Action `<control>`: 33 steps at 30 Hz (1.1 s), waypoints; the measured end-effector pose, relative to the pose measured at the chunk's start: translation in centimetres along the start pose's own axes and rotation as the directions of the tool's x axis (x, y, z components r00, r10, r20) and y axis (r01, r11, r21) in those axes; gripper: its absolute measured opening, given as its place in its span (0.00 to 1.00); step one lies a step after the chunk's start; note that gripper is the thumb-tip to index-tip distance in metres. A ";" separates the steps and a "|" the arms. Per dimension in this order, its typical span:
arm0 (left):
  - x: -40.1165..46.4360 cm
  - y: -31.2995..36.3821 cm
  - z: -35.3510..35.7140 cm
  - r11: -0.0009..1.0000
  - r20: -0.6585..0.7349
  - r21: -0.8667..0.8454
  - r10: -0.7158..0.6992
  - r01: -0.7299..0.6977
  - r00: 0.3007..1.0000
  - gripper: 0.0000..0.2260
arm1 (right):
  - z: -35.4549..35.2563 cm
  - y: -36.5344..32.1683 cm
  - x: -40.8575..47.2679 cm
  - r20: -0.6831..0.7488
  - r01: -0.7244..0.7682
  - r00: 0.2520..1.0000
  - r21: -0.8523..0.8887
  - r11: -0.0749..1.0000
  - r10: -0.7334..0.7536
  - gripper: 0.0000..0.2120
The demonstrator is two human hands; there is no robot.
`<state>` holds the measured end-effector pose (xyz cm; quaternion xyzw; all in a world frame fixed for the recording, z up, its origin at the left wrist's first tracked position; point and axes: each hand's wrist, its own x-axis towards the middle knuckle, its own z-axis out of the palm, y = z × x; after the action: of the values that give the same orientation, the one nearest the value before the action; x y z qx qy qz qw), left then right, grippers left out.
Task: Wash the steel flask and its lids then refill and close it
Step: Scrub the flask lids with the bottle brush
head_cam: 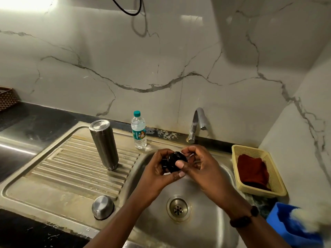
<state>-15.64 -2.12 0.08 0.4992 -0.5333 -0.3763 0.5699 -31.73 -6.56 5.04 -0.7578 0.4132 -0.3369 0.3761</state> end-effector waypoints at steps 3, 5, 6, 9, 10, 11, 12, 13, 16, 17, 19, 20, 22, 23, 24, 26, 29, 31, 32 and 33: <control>0.1 -0.3 0.8 0.999 0.022 -0.011 -0.038 0.039 0.999 0.22 | -2.0 0.7 -0.6 -0.028 -0.032 0.999 -0.015 0.999 0.031 0.10; 0.3 -0.7 1.8 0.998 0.061 -0.013 -0.055 0.055 0.997 0.22 | -3.6 2.0 -1.1 -0.051 -0.012 0.999 -0.143 0.990 0.005 0.13; 0.2 -0.9 2.6 0.997 0.089 -0.019 -0.067 0.069 0.994 0.22 | -4.4 2.8 -1.6 -0.021 -0.012 1.000 -0.227 0.974 0.007 0.15; -0.2 -1.6 5.0 0.994 0.154 -0.039 -0.098 0.105 0.983 0.21 | -7.0 4.6 -3.4 0.099 -0.006 0.993 -0.494 0.870 0.063 0.22; -0.4 -1.7 5.9 0.992 0.183 -0.050 -0.106 0.117 0.977 0.20 | -8.0 5.2 -4.0 0.112 -0.020 0.989 -0.545 0.838 0.097 0.23; -0.5 -2.0 6.7 0.990 0.219 -0.058 -0.110 0.126 0.970 0.20 | -9.0 5.5 -4.8 0.122 -0.040 0.983 -0.589 0.807 0.137 0.24; -0.6 -2.2 7.5 0.989 0.249 -0.063 -0.114 0.134 0.962 0.20 | -10.1 5.9 -5.5 0.135 -0.046 0.976 -0.637 0.769 0.170 0.26; -0.7 -2.4 8.1 0.987 0.270 -0.068 -0.119 0.142 0.956 0.20 | -11.2 6.2 -6.1 0.153 -0.029 0.970 -0.694 0.719 0.187 0.27; -0.8 -2.8 10.2 0.979 0.328 -0.100 -0.136 0.177 0.935 0.20 | -14.7 6.6 -7.6 0.166 0.031 0.950 -0.893 0.449 0.265 0.30; -0.7 -2.9 10.7 0.977 0.343 -0.103 -0.141 0.187 0.929 0.20 | -15.7 6.5 -7.8 0.161 0.051 0.934 -0.944 0.326 0.320 0.29; -0.5 -3.3 11.7 0.975 0.363 -0.102 -0.146 0.195 0.920 0.20 | -17.0 6.4 -8.1 0.134 0.088 0.884 -0.989 0.122 0.448 0.28; -0.4 -3.4 12.0 0.976 0.371 -0.099 -0.145 0.194 0.917 0.20 | -17.3 6.5 -8.4 0.125 0.108 0.855 -0.992 0.062 0.503 0.28; -0.2 -3.7 12.8 0.976 0.380 -0.095 -0.147 0.196 0.913 0.20 | -17.6 7.2 -9.1 0.100 0.144 0.812 -0.989 -0.031 0.574 0.26; -0.2 -3.7 13.0 0.975 0.383 -0.098 -0.147 0.199 0.912 0.21 | -17.6 7.7 -9.3 0.086 0.161 0.808 -0.984 -0.077 0.583 0.24; -0.2 -3.6 13.3 0.974 0.389 -0.104 -0.145 0.200 0.910 0.21 | -17.6 8.3 -9.6 0.072 0.177 0.812 -0.976 -0.127 0.580 0.21; -0.1 -3.5 13.6 0.972 0.402 -0.117 -0.142 0.205 0.905 0.21 | -17.7 9.1 -10.1 0.036 0.192 0.824 -0.957 -0.219 0.566 0.16; 0.1 -3.1 13.6 0.968 0.413 -0.132 -0.143 0.214 0.899 0.21 | -18.2 8.6 -10.3 0.028 0.228 0.831 -0.929 -0.293 0.556 0.14; 0.3 -3.0 13.5 0.965 0.401 -0.146 -0.144 0.218 0.905 0.20 | -18.6 7.2 -10.0 0.012 0.222 0.850 -0.914 -0.338 0.527 0.13; 0.3 -2.9 13.4 0.962 0.390 -0.156 -0.148 0.223 0.909 0.20 | -18.9 6.2 -9.7 -0.007 0.203 0.861 -0.912 -0.356 0.508 0.13; 0.3 -2.9 13.3 0.958 0.378 -0.170 -0.152 0.230 0.913 0.21 | -19.1 5.0 -9.3 -0.031 0.176 0.871 -0.913 -0.369 0.491 0.13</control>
<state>-28.38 -5.28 -3.52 0.4082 -0.5343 -0.5702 0.4720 -53.33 -5.86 8.29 -0.7092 0.5271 0.3718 -0.2846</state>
